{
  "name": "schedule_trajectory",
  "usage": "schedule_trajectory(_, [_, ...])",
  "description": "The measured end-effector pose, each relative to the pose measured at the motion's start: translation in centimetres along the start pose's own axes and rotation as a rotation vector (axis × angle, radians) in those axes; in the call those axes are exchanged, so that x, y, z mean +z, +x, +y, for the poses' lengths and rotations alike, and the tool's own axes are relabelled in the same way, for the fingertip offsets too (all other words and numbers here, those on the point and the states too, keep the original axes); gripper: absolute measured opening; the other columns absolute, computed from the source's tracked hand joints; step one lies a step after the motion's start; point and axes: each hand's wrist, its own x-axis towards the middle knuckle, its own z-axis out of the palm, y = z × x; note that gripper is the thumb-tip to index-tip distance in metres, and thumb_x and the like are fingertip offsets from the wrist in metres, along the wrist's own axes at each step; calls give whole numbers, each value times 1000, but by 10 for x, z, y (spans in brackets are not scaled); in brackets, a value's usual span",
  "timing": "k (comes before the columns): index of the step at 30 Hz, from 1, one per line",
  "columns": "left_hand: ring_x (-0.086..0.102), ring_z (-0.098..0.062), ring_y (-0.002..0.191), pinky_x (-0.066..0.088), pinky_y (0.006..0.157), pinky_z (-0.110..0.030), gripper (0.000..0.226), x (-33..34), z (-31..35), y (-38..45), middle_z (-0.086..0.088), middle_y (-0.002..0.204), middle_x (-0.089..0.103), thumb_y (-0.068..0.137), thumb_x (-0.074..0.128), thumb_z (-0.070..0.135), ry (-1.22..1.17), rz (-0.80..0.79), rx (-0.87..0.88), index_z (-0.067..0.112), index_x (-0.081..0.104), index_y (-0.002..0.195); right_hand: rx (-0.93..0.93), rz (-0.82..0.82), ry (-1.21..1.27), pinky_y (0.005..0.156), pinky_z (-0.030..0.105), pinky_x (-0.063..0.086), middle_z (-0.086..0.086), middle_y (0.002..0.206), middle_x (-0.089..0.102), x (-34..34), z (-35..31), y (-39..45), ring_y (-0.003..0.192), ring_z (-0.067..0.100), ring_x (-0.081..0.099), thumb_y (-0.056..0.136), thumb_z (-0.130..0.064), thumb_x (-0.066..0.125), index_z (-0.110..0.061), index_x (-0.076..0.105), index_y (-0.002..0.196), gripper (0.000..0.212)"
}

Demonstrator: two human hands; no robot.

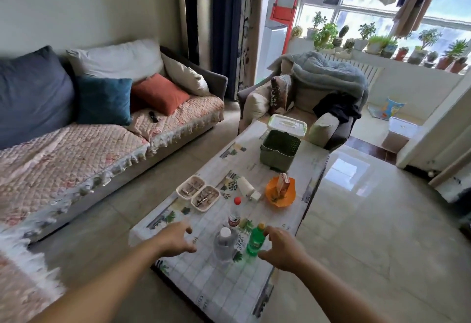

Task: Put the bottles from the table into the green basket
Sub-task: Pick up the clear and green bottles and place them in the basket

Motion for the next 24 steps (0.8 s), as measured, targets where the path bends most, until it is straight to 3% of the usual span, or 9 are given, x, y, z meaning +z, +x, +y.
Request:
schedule_trajectory(7, [58,-21,109,50,92,-32,80,43,33,43,-10,131,56,70,80,35,-147,36,-151,16,42,138,-103,-74,4,82,22,45,-3,126,54,-18,63,72,98,10,50,75,-44,73,-25,45,127,62])
schedule_trajectory(13, [49,-26,128,45,101,-35,104,74,47,63,-11,144,46,62,87,37,-265,144,-202,22,27,146,-92,-152,36,97,32,46,1,134,50,-11,90,111,114,18,51,67,-44,80,-28,34,138,86])
schedule_trajectory(18, [41,-27,135,41,108,-40,120,103,39,86,-9,152,35,56,90,36,-341,145,-183,25,16,150,-72,-197,60,95,34,49,1,137,49,13,108,138,117,18,51,64,-39,83,-28,28,141,95])
schedule_trajectory(24, [38,-25,137,40,109,-40,121,133,9,123,-5,153,34,55,91,33,-378,171,-168,29,16,150,-49,-173,125,96,40,50,3,133,53,54,128,176,113,19,54,58,-35,89,-31,25,143,107])
